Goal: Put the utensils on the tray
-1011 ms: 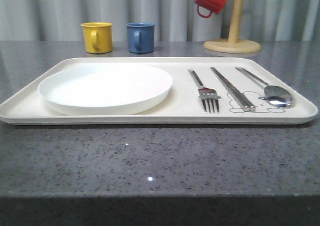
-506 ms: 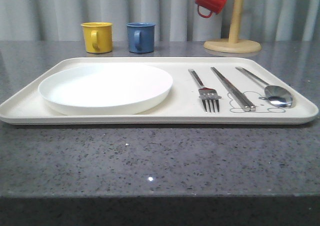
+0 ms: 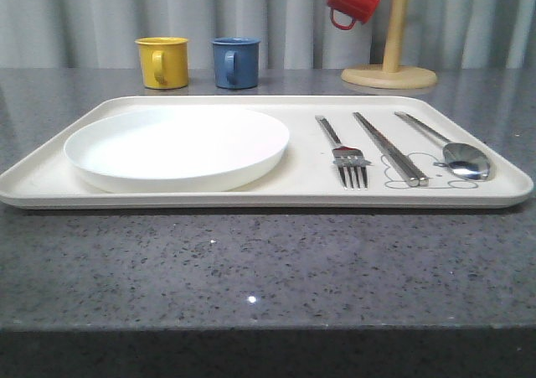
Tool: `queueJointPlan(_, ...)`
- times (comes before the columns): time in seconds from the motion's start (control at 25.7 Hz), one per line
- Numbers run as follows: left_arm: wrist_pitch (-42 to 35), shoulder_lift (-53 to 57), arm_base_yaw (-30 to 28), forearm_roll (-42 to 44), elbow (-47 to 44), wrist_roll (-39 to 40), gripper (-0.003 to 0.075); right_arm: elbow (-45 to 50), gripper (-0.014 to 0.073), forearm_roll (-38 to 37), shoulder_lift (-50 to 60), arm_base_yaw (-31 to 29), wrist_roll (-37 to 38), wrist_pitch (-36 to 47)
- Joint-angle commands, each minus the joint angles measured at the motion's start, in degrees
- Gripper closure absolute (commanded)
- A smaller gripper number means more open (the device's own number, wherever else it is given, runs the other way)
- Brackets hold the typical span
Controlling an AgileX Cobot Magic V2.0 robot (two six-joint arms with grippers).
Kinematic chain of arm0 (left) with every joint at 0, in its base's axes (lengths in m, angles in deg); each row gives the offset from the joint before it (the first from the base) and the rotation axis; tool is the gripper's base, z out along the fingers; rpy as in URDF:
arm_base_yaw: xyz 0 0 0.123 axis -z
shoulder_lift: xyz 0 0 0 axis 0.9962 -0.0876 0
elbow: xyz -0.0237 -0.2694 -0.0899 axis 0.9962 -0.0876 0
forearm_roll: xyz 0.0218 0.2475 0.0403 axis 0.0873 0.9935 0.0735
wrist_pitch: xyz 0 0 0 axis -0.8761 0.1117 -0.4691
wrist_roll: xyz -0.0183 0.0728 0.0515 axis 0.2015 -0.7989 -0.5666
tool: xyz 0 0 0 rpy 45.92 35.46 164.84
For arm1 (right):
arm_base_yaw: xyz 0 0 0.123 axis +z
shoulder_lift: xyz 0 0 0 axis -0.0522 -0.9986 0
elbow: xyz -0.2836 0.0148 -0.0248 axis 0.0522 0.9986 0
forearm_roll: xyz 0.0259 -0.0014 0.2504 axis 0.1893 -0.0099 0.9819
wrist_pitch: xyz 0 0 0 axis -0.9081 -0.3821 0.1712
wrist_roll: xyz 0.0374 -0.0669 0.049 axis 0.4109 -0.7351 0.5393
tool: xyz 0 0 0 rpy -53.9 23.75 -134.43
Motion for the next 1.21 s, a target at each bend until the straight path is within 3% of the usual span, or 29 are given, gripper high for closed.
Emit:
queueJointPlan(0.0, -3.8, 0.1, 0.3, -0.1, 1.6, 0.3, 0.0738, -1.3, 0.0663, -0.6, -0.1, 0.0, -0.5, 3.6)
queueJointPlan(0.62, -6.0, 2.9, -0.8, 0.3, -0.5, 0.0, 0.0738, -1.3, 0.0663, -0.6, -0.1, 0.0, -0.5, 3.6)
queueJointPlan(0.82, -11.0, 9.3, -6.6, -0.4, -7.0, 0.0, 0.0738, -1.3, 0.0663, -0.6, -0.1, 0.0, -0.5, 3.6)
queueJointPlan(1.17, -29.3, 29.4, -19.1, -3.8, -26.9, 0.0, 0.0738, -1.3, 0.0663, -0.6, -0.1, 0.0, -0.5, 3.6)
